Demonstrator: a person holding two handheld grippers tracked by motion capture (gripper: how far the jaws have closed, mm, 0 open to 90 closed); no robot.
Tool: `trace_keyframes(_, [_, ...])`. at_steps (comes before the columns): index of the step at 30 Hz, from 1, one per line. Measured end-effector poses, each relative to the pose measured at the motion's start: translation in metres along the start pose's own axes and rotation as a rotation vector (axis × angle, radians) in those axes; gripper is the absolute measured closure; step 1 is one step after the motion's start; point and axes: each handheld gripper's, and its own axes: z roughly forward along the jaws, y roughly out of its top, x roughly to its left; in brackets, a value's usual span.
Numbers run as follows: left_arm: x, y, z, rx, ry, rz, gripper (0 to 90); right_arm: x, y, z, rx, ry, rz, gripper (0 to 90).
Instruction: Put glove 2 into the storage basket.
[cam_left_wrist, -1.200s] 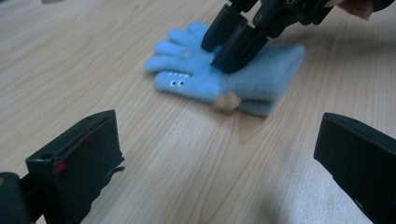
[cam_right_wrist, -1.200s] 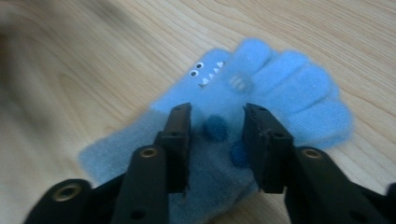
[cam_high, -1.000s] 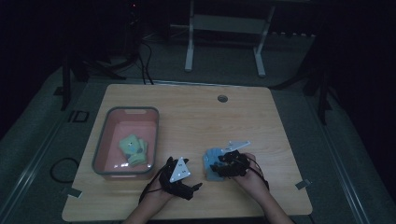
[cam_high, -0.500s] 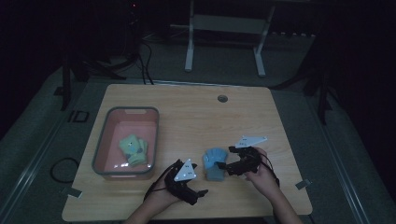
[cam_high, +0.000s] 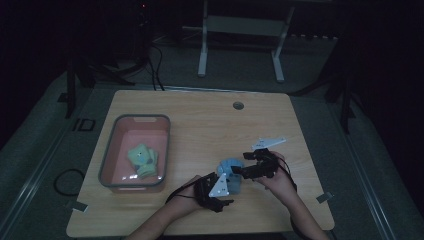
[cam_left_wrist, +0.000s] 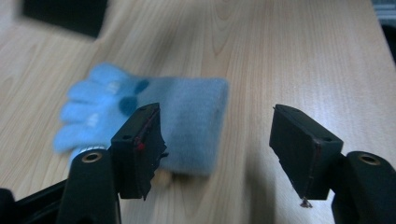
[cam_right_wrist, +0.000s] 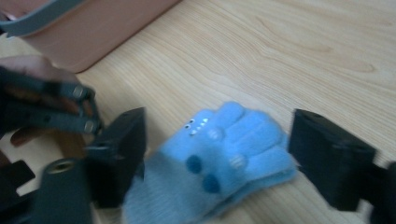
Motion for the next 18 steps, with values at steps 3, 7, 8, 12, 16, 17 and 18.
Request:
trace_keyframes(3, [0.001, 0.001, 0.006, 0.029, 0.014, 0.034, 40.5, -0.006, 0.0, 0.006, 0.012, -0.014, 0.016, 32.8])
trace_keyframes(7, [0.004, 0.002, 0.013, 0.052, 0.019, 0.047, 43.5, -0.014, -0.003, 0.016, 0.033, -0.049, 0.022, 34.3])
trace_keyframes(8, [0.005, 0.002, 0.015, 0.057, 0.02, 0.051, 43.8, -0.016, -0.004, 0.019, 0.036, -0.058, 0.027, 34.3])
trace_keyframes(12, [0.004, 0.003, 0.021, 0.071, 0.031, 0.056, 44.2, -0.022, -0.009, 0.03, 0.073, -0.086, 0.042, 32.5])
trace_keyframes(16, [0.005, 0.002, 0.021, 0.079, 0.057, 0.055, 54.5, -0.022, -0.017, 0.04, 0.109, -0.117, 0.03, 32.1])
trace_keyframes(17, [0.005, 0.003, 0.021, 0.083, 0.059, 0.06, 57.1, -0.022, -0.02, 0.042, 0.114, -0.13, 0.019, 32.2])
trace_keyframes(18, [0.005, 0.003, 0.021, 0.085, 0.062, 0.067, 59.7, -0.021, -0.022, 0.043, 0.123, -0.14, 0.01, 32.2])
